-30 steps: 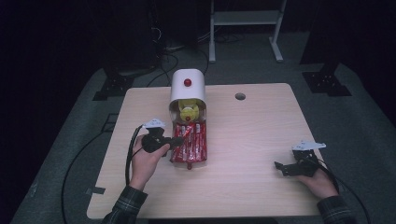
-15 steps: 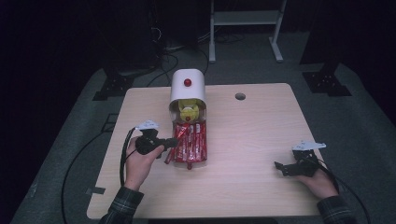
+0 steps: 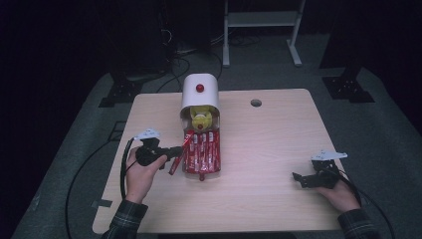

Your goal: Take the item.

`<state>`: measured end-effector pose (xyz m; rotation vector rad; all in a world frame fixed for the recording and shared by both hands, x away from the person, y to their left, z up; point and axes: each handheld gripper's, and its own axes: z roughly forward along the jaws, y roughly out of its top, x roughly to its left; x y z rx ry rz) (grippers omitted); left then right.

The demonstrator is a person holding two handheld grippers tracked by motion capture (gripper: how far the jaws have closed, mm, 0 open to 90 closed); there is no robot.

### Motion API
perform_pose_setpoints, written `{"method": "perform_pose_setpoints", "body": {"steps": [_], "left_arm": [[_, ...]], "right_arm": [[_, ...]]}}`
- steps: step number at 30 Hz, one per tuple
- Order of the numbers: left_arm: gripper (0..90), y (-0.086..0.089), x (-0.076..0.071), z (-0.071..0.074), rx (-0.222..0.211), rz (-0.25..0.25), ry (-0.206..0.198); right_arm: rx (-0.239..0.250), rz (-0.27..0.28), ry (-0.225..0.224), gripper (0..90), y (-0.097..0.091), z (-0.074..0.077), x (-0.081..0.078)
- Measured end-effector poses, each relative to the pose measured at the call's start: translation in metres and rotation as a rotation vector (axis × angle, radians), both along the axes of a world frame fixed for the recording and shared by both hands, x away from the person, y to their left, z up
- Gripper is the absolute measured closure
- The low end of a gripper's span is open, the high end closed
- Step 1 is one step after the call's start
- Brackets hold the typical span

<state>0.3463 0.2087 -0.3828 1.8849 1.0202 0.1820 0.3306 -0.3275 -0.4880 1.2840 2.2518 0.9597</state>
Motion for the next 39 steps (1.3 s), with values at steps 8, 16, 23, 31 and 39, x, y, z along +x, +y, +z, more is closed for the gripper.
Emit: {"method": "perform_pose_setpoints", "body": {"steps": [8, 16, 23, 31, 39], "left_arm": [[87.3, 0.012, -0.001, 0.0, -0.004, 0.028, -0.003], [87.2, 0.023, 0.002, -0.003, -0.003, 0.054, 0.011], [87.2, 0.033, 0.005, -0.008, -0.004, 0.08, 0.026], [87.1, 0.04, 0.013, -0.021, 0.021, 0.126, 0.05], [87.1, 0.037, 0.023, -0.036, 0.052, 0.138, 0.076]], "right_arm": [[0.0, 0.0, 0.0, 2.5, 0.0, 0.0, 0.0], [-0.001, 0.0, 0.0, 2.6, 0.0, 0.0, 0.0], [0.0, 0.0, 0.0, 2.6, 0.0, 0.0, 0.0], [0.0, 0.0, 0.0, 2.6, 0.0, 0.0, 0.0], [0.0, -0.001, 0.0, 2.6, 0.0, 0.0, 0.0]]}}
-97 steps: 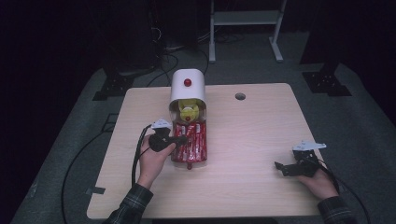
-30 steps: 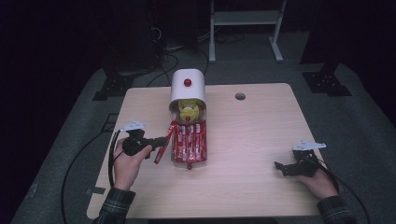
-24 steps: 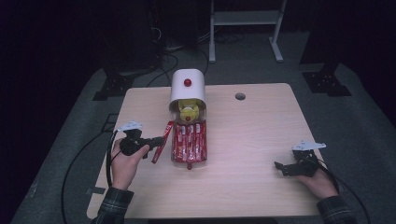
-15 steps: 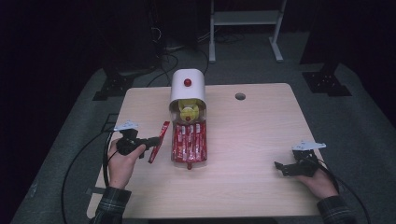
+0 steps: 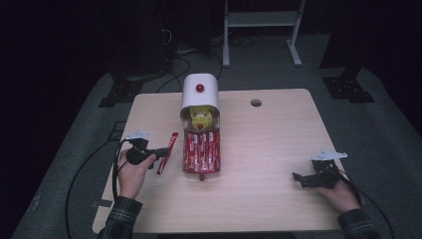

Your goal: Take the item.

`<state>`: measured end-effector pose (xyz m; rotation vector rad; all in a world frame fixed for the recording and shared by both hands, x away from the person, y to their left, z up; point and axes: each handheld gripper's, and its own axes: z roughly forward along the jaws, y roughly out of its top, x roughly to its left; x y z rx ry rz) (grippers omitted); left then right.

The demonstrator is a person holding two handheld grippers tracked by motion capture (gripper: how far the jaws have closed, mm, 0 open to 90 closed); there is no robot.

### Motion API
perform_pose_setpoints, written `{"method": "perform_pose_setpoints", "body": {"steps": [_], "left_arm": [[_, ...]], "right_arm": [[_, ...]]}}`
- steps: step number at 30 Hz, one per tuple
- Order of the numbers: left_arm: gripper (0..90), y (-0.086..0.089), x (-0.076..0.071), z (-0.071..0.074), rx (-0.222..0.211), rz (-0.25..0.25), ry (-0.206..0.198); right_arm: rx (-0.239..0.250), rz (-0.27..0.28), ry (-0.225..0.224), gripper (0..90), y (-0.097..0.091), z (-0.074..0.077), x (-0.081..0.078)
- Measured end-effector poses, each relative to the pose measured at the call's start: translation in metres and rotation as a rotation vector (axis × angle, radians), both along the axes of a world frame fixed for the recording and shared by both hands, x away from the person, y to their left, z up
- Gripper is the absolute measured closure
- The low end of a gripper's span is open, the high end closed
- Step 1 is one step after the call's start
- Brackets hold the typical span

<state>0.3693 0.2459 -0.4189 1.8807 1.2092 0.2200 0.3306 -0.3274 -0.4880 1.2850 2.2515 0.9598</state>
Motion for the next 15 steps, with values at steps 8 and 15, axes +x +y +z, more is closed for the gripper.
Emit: {"method": "perform_pose_setpoints", "body": {"steps": [8, 15], "left_arm": [[87.1, -0.003, 0.008, -0.011, 0.01, 0.012, 0.031], [87.1, -0.002, 0.015, -0.02, 0.026, 0.032, 0.058]], "right_arm": [[0.0, -0.001, 0.0, 2.6, 0.0, 0.0, 0.0], [0.0, 0.0, 0.0, 2.6, 0.0, 0.0, 0.0]]}}
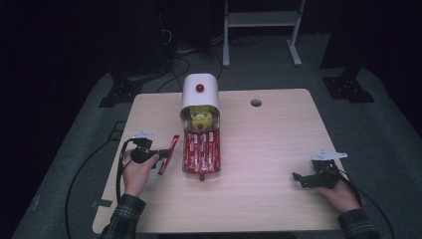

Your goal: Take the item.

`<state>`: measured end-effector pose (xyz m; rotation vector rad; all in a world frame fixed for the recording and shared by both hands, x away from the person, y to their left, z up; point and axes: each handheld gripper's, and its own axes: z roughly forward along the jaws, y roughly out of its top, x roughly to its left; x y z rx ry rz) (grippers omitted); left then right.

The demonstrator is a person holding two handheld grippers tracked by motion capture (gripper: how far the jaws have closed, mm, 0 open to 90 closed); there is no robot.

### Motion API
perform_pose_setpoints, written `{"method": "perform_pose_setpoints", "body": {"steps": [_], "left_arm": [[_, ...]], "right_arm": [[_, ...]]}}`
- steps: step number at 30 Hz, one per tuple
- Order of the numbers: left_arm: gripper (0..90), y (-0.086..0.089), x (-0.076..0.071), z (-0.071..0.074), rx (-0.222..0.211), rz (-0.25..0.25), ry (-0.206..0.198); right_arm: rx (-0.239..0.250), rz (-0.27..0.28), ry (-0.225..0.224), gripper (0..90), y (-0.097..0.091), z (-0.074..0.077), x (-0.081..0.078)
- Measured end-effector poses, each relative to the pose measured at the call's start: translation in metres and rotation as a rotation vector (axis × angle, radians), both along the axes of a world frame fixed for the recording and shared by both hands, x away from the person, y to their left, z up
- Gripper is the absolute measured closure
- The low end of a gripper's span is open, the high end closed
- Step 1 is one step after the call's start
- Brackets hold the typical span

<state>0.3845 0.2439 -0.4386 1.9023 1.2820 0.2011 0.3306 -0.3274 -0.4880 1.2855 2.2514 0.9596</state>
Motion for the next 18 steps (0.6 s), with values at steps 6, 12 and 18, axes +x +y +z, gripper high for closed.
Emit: {"method": "perform_pose_setpoints", "body": {"steps": [6, 12, 18], "left_arm": [[87.1, -0.002, 0.007, -0.008, 0.017, 0.005, 0.025], [87.0, -0.005, 0.012, -0.015, 0.027, 0.011, 0.056], [86.7, -0.005, 0.014, -0.019, 0.037, 0.016, 0.059]], "right_arm": [[0.0, 0.0, 0.0, 2.6, 0.0, 0.0, 0.0], [-0.001, 0.0, 0.0, 2.6, 0.0, 0.0, 0.0], [0.0, 0.0, 0.0, 2.6, 0.0, 0.0, 0.0]]}}
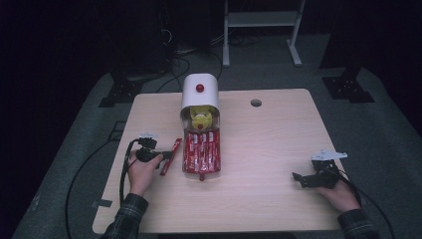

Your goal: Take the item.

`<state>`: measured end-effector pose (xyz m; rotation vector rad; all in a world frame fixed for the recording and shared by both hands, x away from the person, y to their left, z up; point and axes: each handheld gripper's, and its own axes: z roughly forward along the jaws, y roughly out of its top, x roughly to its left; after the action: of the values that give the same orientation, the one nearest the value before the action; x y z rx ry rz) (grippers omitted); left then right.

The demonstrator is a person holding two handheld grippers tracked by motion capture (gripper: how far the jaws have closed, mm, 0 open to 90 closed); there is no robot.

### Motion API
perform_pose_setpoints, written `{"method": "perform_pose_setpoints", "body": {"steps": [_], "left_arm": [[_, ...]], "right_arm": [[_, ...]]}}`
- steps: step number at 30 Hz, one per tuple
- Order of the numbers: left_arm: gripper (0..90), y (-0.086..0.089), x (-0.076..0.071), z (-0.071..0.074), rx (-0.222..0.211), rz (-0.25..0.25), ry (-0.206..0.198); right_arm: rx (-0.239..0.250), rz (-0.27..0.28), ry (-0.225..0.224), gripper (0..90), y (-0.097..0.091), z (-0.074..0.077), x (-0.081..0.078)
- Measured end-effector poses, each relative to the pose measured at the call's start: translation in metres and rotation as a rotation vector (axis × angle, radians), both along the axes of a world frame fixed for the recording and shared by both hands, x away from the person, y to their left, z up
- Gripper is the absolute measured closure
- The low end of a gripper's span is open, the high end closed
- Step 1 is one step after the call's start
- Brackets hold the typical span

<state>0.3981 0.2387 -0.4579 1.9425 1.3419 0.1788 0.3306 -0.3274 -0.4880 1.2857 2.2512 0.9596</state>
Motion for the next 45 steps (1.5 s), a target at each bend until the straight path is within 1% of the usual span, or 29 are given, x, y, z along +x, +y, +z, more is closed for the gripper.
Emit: {"method": "perform_pose_setpoints", "body": {"steps": [2, 7, 12, 16, 18, 20, 23, 25, 27, 29, 33, 37, 40, 45], "left_arm": [[86.3, 0.0, 0.0, -0.001, 0.009, -0.004, 0.007], [85.3, -0.001, 0.001, -0.003, 0.004, -0.002, 0.002], [80.3, -0.003, 0.002, -0.006, 0.027, -0.014, 0.012], [77.1, -0.003, 0.001, -0.004, 0.022, -0.013, 0.002], [73.9, -0.001, 0.001, -0.002, 0.016, -0.008, -0.005], [69.1, 0.001, 0.0, -0.001, 0.023, -0.003, -0.009], [62.7, 0.003, -0.001, 0.001, 0.023, 0.005, -0.019], [58.9, 0.004, -0.002, 0.002, 0.03, 0.009, -0.028], [52.5, 0.005, -0.003, 0.004, 0.04, 0.008, -0.036], [48.8, 0.006, -0.005, 0.005, 0.045, 0.007, -0.047], [43.3, 0.009, -0.009, 0.007, 0.038, 0.007, -0.065], [34.6, 0.012, -0.014, 0.009, 0.061, 0.01, -0.081], [30.4, 0.015, -0.019, 0.011, 0.068, 0.006, -0.091], [26.2, 0.016, -0.025, 0.014, 0.071, 0.002, -0.109]], "right_arm": [[0.0, 0.0, 0.0, 2.6, 0.0, 0.0, 0.0], [0.0, 0.0, 0.0, 2.6, 0.0, 0.0, 0.0], [0.001, -0.001, 0.0, 2.6, 0.0, 0.0, 0.0], [0.001, -0.001, 0.0, 2.6, 0.0, 0.0, 0.0], [0.001, -0.001, 0.0, 2.6, 0.0, 0.0, 0.0], [0.001, -0.001, 0.0, 2.6, 0.0, 0.0, 0.0], [0.001, -0.001, 0.0, 2.6, 0.0, 0.0, 0.0], [0.001, -0.001, 0.0, 2.6, 0.0, 0.0, 0.0], [0.001, -0.002, 0.001, 2.6, 0.0, 0.0, 0.0], [0.001, -0.001, 0.0, 2.6, 0.0, 0.0, 0.0], [0.001, -0.001, 0.0, 2.6, 0.0, 0.0, 0.0], [0.0, 0.0, 0.0, 2.6, 0.0, 0.0, 0.0], [-0.001, 0.002, 0.0, 2.6, 0.0, 0.0, 0.0], [-0.001, 0.002, 0.0, 2.6, 0.0, 0.0, 0.0]]}}
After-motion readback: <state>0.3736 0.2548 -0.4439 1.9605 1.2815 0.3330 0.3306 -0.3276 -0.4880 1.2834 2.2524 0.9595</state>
